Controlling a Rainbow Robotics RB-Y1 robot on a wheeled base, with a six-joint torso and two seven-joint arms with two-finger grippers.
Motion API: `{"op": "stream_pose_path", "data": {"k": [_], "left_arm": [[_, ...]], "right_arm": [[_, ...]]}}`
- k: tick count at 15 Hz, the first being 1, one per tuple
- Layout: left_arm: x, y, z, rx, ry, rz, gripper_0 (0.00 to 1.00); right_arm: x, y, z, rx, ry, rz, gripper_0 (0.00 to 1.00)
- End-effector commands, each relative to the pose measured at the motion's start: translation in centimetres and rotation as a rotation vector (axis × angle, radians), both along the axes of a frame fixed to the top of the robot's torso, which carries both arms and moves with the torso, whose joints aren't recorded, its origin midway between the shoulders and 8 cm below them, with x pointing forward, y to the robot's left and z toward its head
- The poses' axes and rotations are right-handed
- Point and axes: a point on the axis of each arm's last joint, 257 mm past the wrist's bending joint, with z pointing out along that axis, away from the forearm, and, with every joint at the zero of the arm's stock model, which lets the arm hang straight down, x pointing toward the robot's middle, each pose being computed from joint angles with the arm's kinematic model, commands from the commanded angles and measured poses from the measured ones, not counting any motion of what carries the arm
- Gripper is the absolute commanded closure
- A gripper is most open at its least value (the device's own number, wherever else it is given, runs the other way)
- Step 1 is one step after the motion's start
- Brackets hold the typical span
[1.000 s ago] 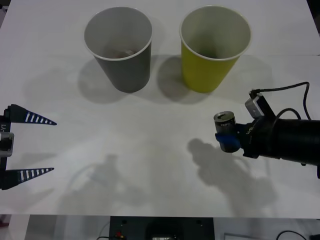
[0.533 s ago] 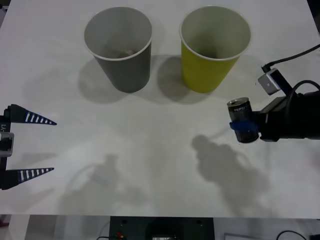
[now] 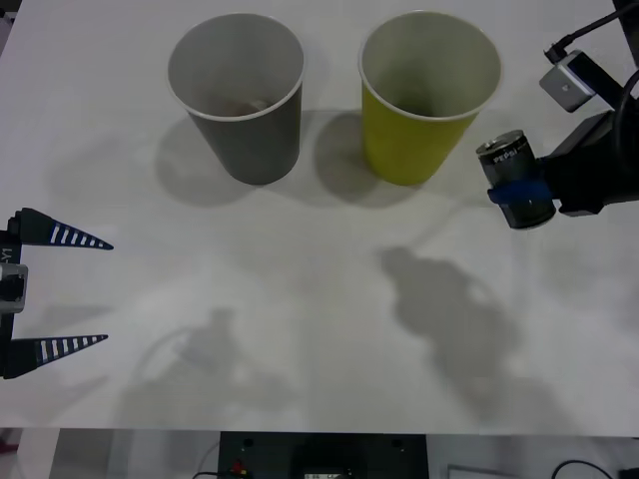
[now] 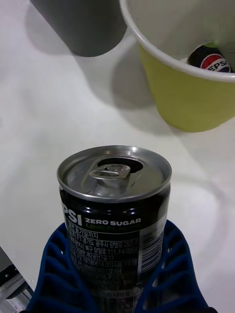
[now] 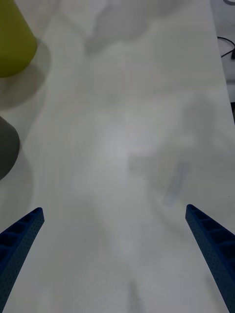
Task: Put the can into the green bin and the plastic bottle into the gray bin
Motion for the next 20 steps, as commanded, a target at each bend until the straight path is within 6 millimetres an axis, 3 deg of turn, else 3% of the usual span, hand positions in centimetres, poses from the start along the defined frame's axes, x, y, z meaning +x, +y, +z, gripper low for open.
{"op": "stream_pose_path", "data": {"k": [1,6,11,15,20], "left_arm": [[0.0,0.0,0.0,0.000,0.000,0.000,0.00],[0.0,0.0,0.0,0.000,0.000,0.000,0.00],[0.0,0.0,0.0,0.000,0.000,0.000,0.00],[0.0,0.0,0.0,0.000,0.000,0.000,0.00],[0.0,0.0,0.0,0.000,0.000,0.000,0.00]], "right_arm": [[2.0,0.0,2.3,-0.038,-0.019,0.008,1.00],[5.9,0.1,6.0,-0.085,0.007,-0.017,1.00],[11.1,2.4,8.5,-0.041,0.046,-0.069,1.00],[15.2,3.9,9.0,-0.059,0.037,-0.123,1.00],[18.3,5.5,8.2,-0.043,0.011,-0.173,1.00]]}}
